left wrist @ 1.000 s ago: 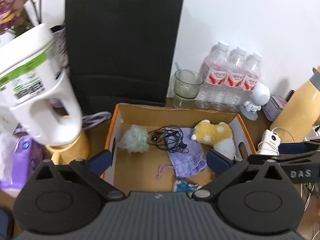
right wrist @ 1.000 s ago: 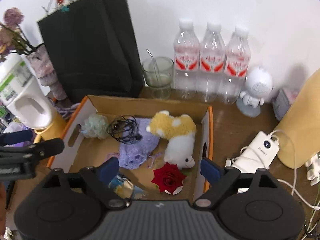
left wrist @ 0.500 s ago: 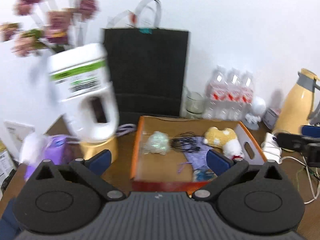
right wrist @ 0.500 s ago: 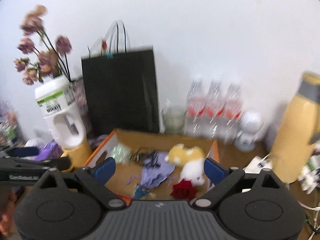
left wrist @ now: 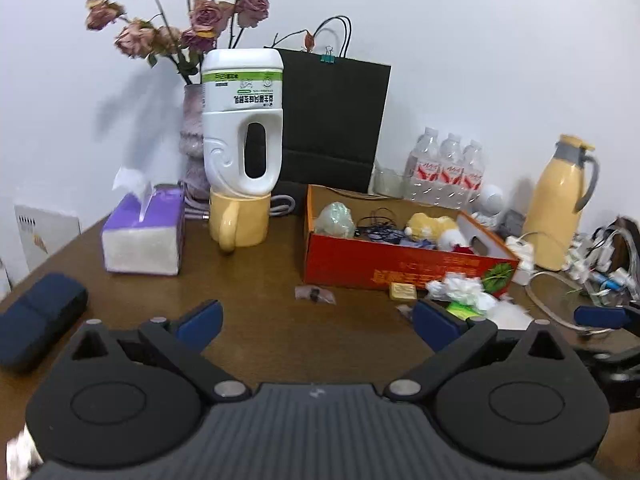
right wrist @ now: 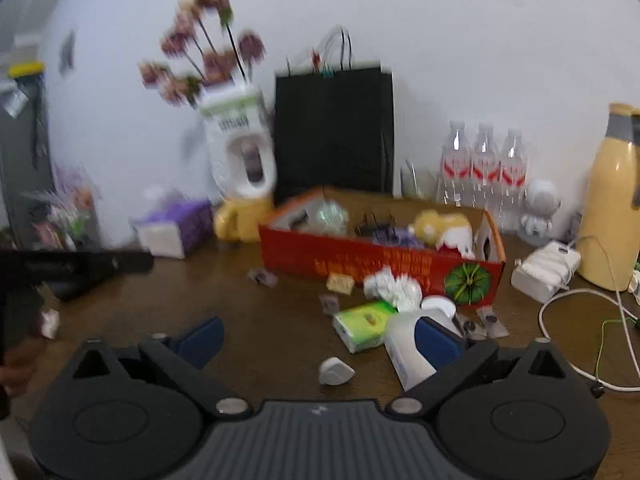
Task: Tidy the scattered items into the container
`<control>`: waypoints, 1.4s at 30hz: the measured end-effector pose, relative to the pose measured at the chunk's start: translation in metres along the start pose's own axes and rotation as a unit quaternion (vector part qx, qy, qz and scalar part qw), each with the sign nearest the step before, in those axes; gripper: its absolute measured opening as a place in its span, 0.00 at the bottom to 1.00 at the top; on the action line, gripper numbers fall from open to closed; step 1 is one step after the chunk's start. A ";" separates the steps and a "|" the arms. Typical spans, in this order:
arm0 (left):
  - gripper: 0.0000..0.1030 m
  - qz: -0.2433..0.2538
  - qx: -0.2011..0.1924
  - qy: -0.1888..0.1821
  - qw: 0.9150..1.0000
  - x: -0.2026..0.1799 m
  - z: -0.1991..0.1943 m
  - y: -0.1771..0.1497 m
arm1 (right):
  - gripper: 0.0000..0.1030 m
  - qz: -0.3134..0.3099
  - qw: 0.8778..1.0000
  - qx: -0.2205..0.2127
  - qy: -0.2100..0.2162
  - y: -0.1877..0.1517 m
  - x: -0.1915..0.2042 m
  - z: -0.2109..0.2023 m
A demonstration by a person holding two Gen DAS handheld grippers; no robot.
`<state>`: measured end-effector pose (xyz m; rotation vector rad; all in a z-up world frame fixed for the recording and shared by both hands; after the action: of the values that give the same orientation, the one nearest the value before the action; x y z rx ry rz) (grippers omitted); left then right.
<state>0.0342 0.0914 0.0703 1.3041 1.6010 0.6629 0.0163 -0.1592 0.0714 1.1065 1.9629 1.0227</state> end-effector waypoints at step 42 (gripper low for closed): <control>0.46 0.215 0.282 -0.106 0.929 0.003 0.215 0.024 | 0.26 -0.023 0.986 0.149 0.077 0.021 -0.016 0.185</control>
<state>0.2377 0.0700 0.0005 2.1137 1.3791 0.2956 0.1832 -0.1090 0.0029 1.1615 2.3121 0.8283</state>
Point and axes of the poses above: each gripper's, at about its wrist camera, not at the fingertips, and z roughly the way its jaws point, x to its left, y to its top, the point moved 3 cm from there along z, roughly the way its jaws point, and after that the axes turned 13 degrees about -z, right-handed, at the moved point
